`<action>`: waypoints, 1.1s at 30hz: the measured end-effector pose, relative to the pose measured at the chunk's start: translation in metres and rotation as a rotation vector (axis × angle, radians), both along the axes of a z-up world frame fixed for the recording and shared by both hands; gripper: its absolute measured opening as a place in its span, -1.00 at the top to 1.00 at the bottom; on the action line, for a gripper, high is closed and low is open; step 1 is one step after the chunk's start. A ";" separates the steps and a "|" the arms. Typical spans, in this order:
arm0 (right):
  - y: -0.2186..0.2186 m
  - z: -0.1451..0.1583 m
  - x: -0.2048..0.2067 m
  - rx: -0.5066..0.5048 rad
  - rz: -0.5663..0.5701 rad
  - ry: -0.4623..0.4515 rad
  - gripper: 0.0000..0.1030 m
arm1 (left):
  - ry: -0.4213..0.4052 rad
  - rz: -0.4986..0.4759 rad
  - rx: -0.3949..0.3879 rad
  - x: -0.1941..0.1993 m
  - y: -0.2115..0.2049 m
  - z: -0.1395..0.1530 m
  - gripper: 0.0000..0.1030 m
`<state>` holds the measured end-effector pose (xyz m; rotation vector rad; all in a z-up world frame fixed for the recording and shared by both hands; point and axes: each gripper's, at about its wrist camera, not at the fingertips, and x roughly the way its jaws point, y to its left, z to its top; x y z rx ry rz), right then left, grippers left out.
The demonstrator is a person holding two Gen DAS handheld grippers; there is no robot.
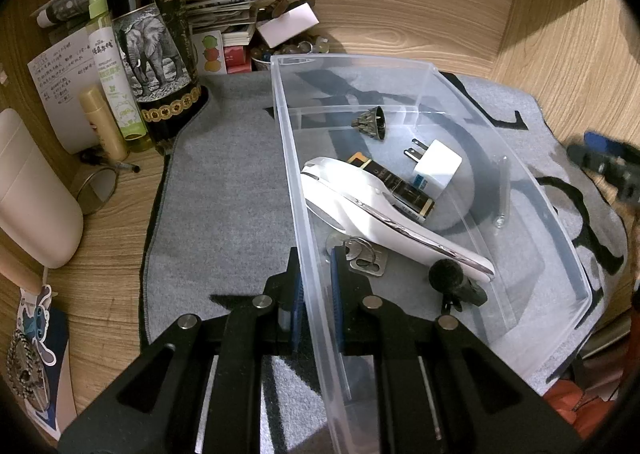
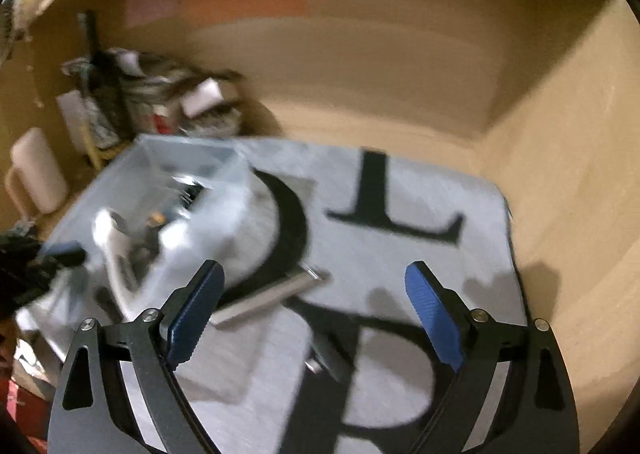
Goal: Organize rigid objects
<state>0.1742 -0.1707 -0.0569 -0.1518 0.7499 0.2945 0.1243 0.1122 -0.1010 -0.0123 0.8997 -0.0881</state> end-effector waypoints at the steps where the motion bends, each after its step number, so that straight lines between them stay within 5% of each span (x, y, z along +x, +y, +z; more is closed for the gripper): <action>1: -0.006 -0.006 0.000 0.000 -0.017 0.015 -0.77 | 0.000 0.000 0.001 0.000 0.000 0.000 0.79; 10: -0.023 -0.067 0.004 0.025 -0.065 0.181 -0.74 | 0.000 0.000 0.001 0.000 0.000 0.000 0.79; 15: -0.023 -0.077 0.000 0.006 -0.062 0.156 -0.29 | 0.000 0.000 0.001 0.000 0.000 0.000 0.79; 20: -0.025 -0.073 -0.005 0.003 -0.040 0.146 0.38 | -0.001 0.000 -0.002 0.000 0.000 0.000 0.79; 33: -0.019 -0.049 -0.008 0.031 -0.015 0.091 0.38 | -0.001 0.004 -0.003 0.000 0.000 0.001 0.79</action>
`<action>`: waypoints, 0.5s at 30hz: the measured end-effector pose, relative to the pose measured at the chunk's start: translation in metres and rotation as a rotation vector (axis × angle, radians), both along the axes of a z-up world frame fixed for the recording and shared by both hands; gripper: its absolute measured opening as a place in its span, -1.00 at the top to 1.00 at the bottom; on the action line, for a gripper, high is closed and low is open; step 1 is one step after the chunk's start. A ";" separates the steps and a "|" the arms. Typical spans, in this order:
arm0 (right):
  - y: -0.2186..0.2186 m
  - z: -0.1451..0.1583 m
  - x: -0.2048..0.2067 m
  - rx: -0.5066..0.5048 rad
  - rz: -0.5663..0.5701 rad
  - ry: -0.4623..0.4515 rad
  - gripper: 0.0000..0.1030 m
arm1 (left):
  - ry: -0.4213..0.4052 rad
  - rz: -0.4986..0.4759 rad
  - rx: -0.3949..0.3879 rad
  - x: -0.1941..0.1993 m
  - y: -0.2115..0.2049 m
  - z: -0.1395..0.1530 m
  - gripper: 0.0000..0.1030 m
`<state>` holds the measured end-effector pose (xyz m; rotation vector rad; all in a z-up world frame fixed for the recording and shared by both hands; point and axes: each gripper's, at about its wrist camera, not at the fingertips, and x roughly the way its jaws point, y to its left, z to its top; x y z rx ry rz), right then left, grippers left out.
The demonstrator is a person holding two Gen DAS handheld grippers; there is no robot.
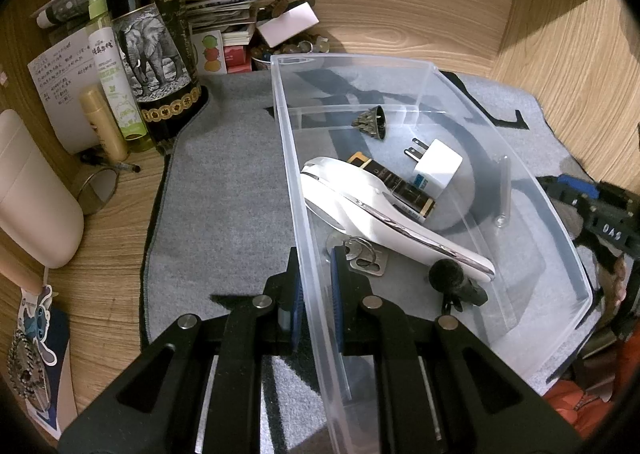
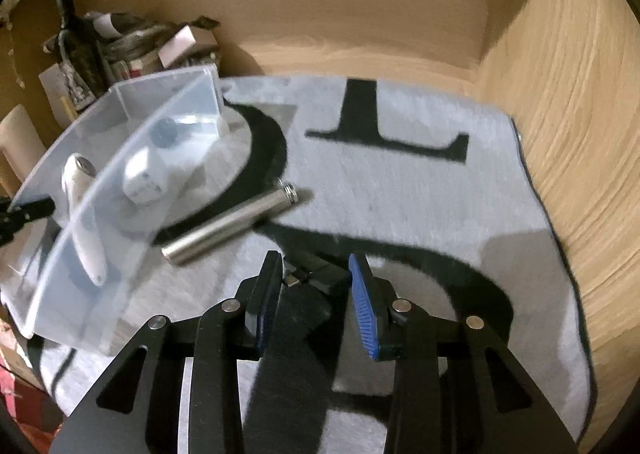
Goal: Organize rigid objects
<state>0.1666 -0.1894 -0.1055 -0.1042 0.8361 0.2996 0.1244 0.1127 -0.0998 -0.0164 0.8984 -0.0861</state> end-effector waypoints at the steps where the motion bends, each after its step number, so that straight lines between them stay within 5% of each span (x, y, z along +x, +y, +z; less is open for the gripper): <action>1: 0.002 0.006 -0.001 0.004 0.007 -0.014 0.38 | 0.000 0.000 0.001 0.000 -0.001 0.000 0.79; 15: 0.047 0.068 0.000 0.049 0.133 -0.200 0.38 | 0.000 0.001 0.002 0.000 0.000 0.000 0.79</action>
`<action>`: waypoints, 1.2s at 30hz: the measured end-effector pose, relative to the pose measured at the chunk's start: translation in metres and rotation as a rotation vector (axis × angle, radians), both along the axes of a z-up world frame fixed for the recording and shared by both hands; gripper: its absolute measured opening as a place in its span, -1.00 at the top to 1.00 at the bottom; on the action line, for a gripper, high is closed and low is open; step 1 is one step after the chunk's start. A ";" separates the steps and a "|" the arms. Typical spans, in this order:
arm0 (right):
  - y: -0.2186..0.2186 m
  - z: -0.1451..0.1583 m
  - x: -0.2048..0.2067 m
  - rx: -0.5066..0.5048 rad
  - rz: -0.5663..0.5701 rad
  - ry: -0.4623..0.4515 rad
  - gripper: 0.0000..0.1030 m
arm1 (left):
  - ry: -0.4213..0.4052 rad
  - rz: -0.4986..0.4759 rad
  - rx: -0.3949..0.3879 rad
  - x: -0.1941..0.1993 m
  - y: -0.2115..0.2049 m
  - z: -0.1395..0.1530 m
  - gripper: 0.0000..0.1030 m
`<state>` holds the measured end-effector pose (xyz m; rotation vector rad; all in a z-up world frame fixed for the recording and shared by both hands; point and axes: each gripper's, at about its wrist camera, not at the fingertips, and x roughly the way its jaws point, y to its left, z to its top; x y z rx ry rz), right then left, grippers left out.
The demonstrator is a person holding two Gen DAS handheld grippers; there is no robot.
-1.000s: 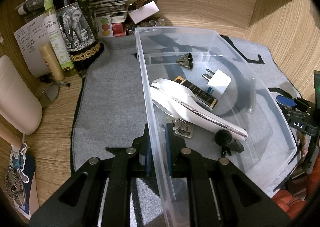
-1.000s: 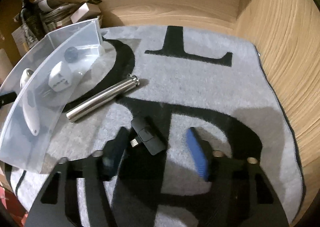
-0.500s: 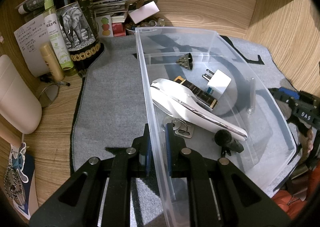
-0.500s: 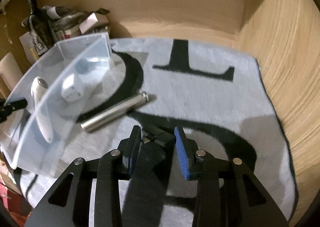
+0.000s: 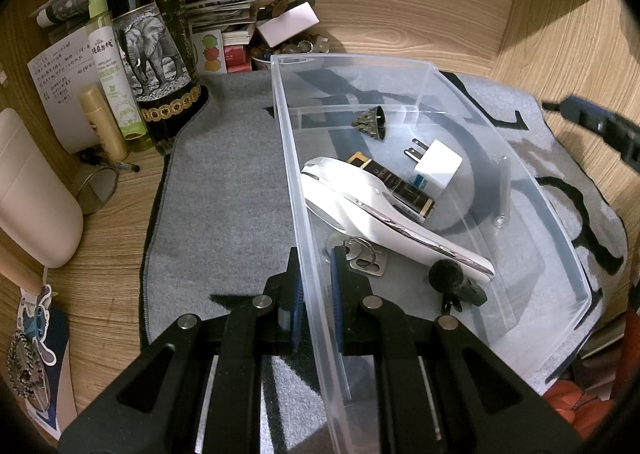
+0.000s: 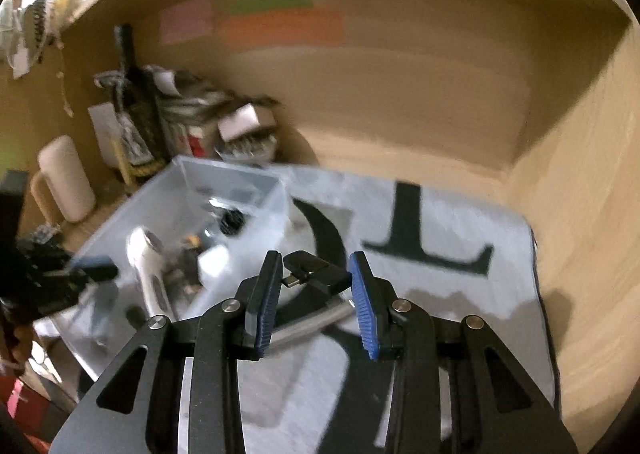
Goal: Organize rigid objects
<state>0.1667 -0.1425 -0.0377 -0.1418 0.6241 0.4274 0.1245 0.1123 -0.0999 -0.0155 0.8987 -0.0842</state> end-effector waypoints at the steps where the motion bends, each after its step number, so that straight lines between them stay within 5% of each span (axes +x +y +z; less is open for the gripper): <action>1: 0.005 0.004 -0.001 0.004 0.014 -0.010 0.38 | 0.000 0.000 0.001 0.000 -0.001 0.000 0.79; 15: 0.082 0.009 0.009 -0.013 0.205 -0.008 0.38 | 0.000 0.001 0.001 0.000 -0.001 0.000 0.79; 28: 0.130 -0.037 0.023 -0.165 0.340 0.190 0.38 | 0.000 0.002 0.001 0.000 -0.002 0.000 0.79; 36: 0.132 -0.046 0.025 -0.175 0.356 0.267 0.38 | 0.001 0.002 0.001 0.000 -0.003 0.000 0.79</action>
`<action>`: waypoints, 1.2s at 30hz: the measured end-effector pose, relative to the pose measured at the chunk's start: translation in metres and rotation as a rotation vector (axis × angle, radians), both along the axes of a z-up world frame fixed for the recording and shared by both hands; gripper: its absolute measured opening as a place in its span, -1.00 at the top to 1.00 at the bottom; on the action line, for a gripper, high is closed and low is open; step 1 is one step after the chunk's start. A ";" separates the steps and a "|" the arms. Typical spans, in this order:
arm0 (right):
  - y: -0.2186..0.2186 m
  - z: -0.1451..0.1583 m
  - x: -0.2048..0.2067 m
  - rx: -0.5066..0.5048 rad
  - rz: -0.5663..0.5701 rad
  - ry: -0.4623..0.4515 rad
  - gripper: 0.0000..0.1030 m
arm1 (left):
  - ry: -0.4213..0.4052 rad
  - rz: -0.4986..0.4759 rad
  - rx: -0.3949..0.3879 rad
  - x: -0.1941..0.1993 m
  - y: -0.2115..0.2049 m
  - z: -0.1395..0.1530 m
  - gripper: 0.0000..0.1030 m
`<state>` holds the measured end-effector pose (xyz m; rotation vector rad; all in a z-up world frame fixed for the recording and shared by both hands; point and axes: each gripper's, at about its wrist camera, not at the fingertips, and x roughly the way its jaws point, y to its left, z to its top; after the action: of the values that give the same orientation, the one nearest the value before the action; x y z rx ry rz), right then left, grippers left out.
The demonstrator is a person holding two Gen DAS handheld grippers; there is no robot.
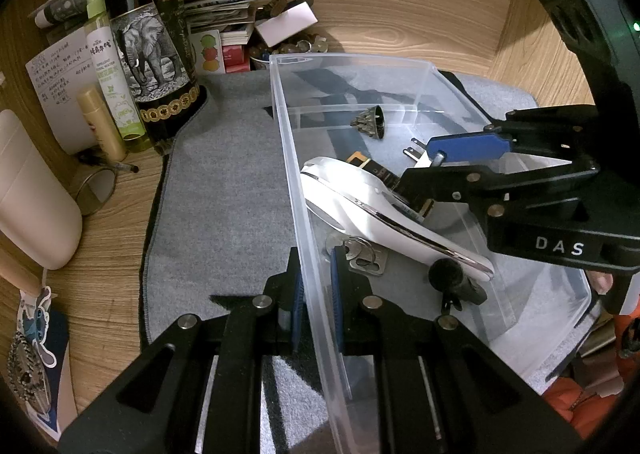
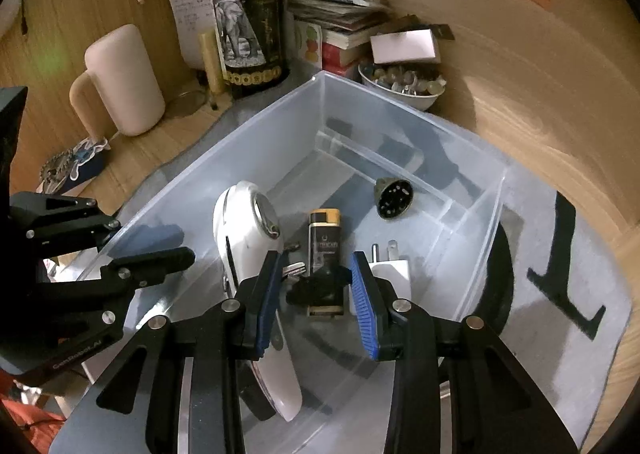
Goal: Organize rigid objects
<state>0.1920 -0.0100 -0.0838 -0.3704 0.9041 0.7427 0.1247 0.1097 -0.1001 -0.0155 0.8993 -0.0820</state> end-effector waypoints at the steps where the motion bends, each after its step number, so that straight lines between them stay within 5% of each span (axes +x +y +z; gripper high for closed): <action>1: 0.000 0.000 0.000 0.002 -0.002 0.003 0.38 | 0.000 0.000 0.000 0.000 0.000 0.000 0.79; 14: -0.025 0.032 -0.003 0.111 -0.101 -0.104 -0.46 | 0.000 0.000 0.001 0.000 0.000 0.000 0.79; 26: -0.093 0.051 0.015 0.164 -0.339 -0.188 -0.61 | 0.000 0.000 0.000 0.000 0.000 0.000 0.79; 36: -0.138 -0.009 0.032 0.107 -0.492 -0.035 -0.61 | 0.001 0.000 0.002 0.000 0.000 0.000 0.79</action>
<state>0.2242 -0.1482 -0.0929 -0.0579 0.8723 0.3276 0.1250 0.1092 -0.1000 -0.0138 0.9002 -0.0811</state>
